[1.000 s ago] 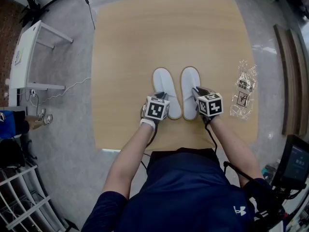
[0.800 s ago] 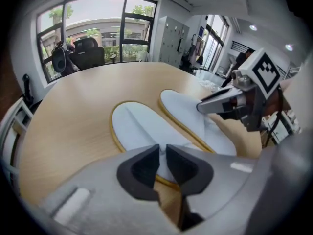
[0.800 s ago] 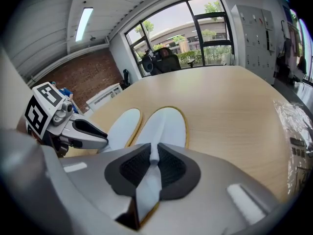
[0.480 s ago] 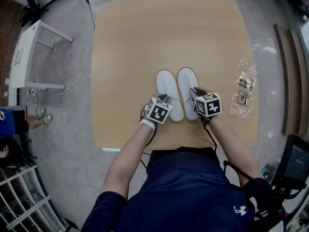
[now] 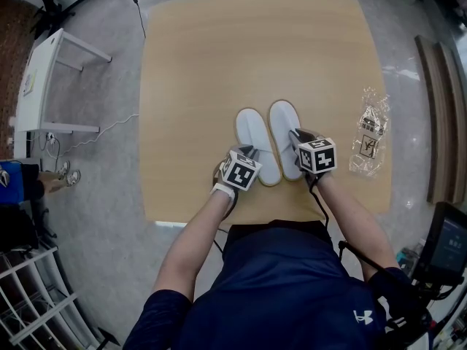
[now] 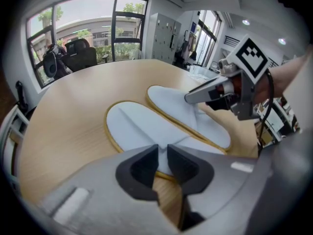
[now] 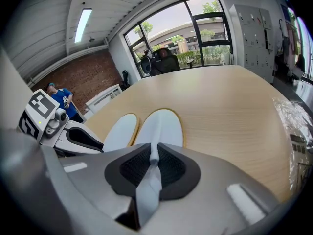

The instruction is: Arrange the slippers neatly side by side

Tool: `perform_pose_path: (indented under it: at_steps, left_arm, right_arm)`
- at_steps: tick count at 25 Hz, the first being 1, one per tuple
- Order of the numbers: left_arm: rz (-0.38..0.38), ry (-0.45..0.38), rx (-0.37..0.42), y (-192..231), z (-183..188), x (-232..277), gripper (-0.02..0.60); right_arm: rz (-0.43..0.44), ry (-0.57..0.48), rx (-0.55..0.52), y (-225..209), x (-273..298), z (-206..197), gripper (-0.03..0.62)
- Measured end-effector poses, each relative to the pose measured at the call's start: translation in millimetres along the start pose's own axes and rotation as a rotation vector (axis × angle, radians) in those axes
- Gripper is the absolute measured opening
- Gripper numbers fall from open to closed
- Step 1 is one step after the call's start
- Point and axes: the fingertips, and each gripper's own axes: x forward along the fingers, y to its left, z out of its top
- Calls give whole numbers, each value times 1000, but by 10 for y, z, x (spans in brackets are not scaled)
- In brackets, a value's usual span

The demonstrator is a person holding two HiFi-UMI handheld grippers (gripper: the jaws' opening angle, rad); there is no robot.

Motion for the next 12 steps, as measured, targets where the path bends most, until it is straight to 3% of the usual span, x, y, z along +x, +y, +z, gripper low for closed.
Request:
perform_pose_path:
  at_steps: [6, 9, 12]
  left_arm:
    - [-8, 0, 7, -35, 38, 20, 67]
    - [1, -10, -10, -27, 60, -53, 118]
    - [12, -47, -36, -25, 91, -233, 166]
  right_arm:
    - [8, -4, 5, 40, 7, 22, 57]
    - [7, -36, 21, 7, -41, 77, 181]
    - [-13, -73, 32, -99, -199, 132, 206]
